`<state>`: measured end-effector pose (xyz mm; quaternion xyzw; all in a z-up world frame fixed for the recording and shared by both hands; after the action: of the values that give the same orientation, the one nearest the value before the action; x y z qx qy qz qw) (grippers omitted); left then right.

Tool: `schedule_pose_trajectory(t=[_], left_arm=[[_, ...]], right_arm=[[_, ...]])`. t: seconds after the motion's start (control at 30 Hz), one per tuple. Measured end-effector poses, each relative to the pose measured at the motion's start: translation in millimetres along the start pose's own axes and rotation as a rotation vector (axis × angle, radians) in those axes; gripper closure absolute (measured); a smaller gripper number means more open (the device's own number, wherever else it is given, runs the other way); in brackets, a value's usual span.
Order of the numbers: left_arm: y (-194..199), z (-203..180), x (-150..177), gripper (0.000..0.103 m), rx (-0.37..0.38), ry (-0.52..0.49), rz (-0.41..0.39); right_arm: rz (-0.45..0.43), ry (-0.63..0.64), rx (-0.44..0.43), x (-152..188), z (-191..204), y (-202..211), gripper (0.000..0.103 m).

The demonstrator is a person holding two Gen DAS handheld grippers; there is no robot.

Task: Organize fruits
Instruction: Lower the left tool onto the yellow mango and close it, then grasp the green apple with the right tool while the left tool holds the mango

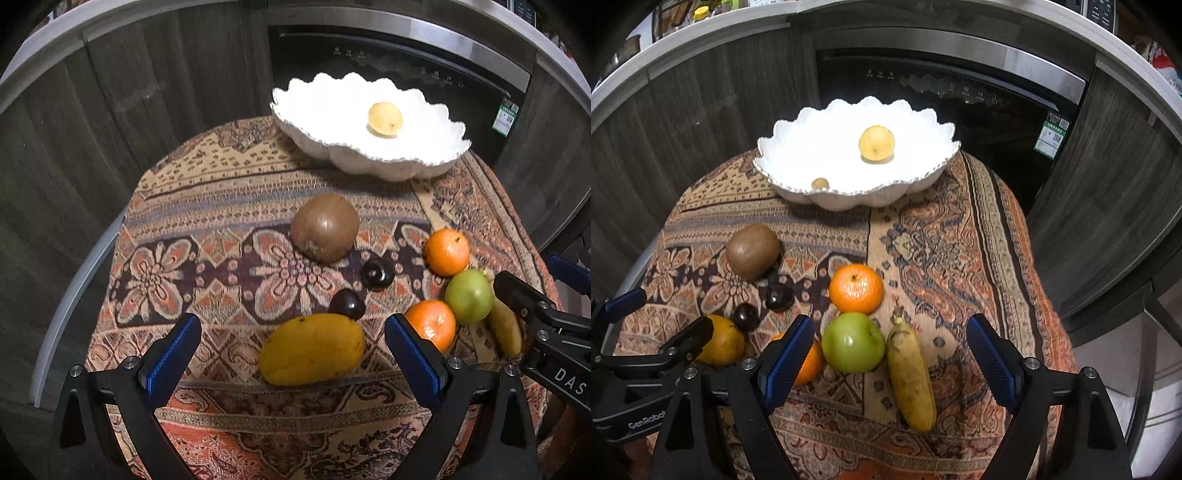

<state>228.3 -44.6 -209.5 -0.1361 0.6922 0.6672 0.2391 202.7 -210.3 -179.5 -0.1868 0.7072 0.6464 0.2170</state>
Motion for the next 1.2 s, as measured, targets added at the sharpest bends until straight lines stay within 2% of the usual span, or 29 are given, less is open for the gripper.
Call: schedule_pose_trajectory(t=[0.4, 0.7, 1.2], left_arm=[[-32.5, -4.1, 18.1, 0.007, 0.007, 0.005, 0.055], [-45.7, -7.5, 22.7, 0.027, 0.021, -0.009, 0.072], [-29.6, -6.0, 23.0, 0.031, 0.006, -0.005, 0.044]], right_arm=[[0.044, 0.001, 0.008, 18.3, 3.7, -20.0, 0.018], [0.062, -0.002, 0.013, 21.8, 3.9, -28.3, 0.018], [0.05, -0.004, 0.009, 21.7, 2.3, -25.4, 0.018]])
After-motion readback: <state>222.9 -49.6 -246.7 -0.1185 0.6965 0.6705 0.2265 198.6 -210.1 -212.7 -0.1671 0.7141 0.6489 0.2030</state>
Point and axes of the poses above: each gripper's, at about its wrist camera, not at the fingertips, and y roughly against the way its jaws point, z to its left, x to its underside, the point moved 1 cm from there along -y, roughly the way its jaws point, and after that the axes turned 5 degrees about y, right-handed, at the moved point
